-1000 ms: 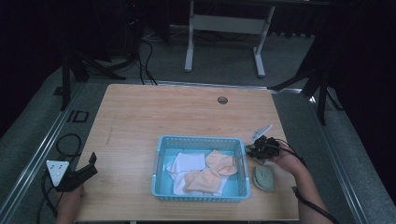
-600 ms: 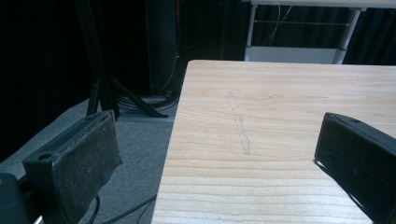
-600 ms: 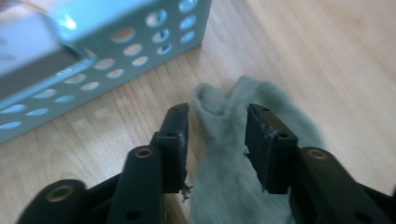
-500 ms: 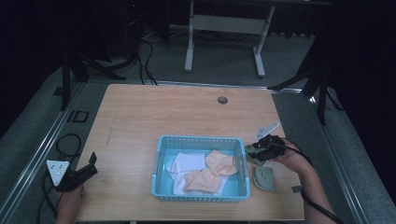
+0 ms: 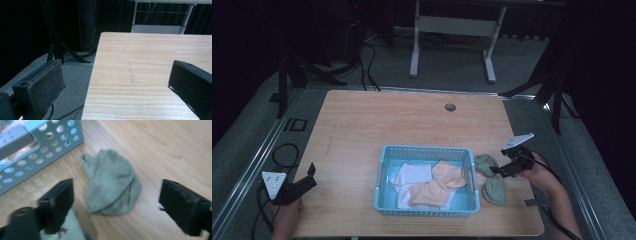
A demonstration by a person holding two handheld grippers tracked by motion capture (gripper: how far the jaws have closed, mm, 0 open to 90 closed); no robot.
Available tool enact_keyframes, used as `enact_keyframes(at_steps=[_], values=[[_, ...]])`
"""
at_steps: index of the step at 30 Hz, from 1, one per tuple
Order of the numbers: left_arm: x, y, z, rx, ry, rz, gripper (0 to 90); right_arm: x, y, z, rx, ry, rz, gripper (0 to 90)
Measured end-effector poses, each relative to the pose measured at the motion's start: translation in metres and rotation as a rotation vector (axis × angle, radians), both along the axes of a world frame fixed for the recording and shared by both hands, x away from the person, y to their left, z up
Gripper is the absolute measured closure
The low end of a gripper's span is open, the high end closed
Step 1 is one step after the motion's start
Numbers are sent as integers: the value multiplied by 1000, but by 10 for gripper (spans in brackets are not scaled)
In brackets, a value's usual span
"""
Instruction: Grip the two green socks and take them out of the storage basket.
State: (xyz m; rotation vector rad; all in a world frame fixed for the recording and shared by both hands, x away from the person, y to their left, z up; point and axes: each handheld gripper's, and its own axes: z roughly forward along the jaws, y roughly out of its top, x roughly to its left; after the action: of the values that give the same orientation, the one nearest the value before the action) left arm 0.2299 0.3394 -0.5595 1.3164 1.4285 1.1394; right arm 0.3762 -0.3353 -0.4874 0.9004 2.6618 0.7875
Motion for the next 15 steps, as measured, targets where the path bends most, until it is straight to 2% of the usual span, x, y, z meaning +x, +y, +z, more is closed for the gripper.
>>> enact_keyframes(at_steps=[1,2,4,6,9,15], values=[[0,0,0,0,0,0,4,-2,-5,-4,9,5,-25,109],[0,0,0,0,0,0,5,-3,-8,-6,20,2,-23,109],[0,0,0,0,-1,0,5,-5,-13,-9,42,-7,-68,109],[0,0,0,0,-1,-1,5,-7,-20,-11,70,-30,-120,110],[0,0,0,1,-2,-2,5,-12,-32,-15,154,-52,-211,110],[0,0,0,6,-1,-4,4,-27,-51,-31,231,-117,-357,111]])
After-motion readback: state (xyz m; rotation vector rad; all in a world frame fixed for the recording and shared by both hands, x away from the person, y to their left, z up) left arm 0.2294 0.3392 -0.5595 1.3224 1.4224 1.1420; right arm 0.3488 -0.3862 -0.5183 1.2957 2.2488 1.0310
